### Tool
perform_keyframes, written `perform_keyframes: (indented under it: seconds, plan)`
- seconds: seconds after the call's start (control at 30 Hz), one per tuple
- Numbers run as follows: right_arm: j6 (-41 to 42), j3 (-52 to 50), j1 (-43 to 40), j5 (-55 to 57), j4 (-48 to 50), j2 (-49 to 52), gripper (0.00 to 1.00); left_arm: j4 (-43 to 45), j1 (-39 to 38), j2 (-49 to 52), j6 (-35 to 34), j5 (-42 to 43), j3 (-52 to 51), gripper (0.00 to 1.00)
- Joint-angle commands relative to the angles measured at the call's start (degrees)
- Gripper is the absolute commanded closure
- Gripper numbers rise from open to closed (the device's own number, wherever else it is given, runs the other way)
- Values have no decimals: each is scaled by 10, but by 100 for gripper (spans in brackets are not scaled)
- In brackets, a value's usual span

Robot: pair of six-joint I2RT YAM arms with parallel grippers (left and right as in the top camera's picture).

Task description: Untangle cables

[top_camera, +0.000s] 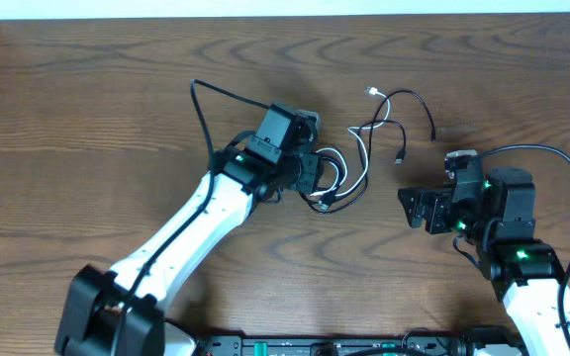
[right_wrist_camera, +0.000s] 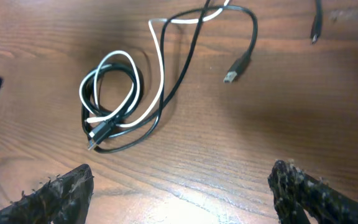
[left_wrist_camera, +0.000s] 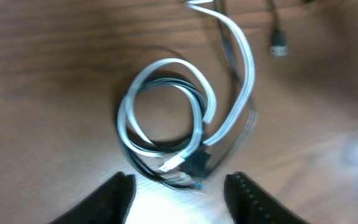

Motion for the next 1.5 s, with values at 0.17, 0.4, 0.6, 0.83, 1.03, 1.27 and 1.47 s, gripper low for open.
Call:
perform_keyframes:
  seconds: [0.17, 0.4, 0.6, 0.83, 1.03, 1.27, 1.47]
  plan:
    - [8, 11, 3, -11, 1, 10, 8, 80, 0, 121, 4, -85, 1, 31]
    - [8, 11, 3, -9, 2, 10, 11, 106, -1, 188, -11, -82, 1, 48]
    - [8, 11, 3, -9, 2, 10, 15, 95, -5, 213, -22, -49, -1, 67]
    - [8, 11, 3, -4, 2, 10, 18, 78, -10, 156, -32, 28, 2, 92]
    - [8, 11, 3, -22, 3, 10, 18, 77, -10, 41, -52, 214, 2, 92]
    - [8, 11, 10, -52, 7, 10, 18, 85, -26, 13, -52, 329, 2, 92]
    - [23, 11, 46, -52, 34, 14, 27, 150, -32, 12, -76, 445, 2, 92]
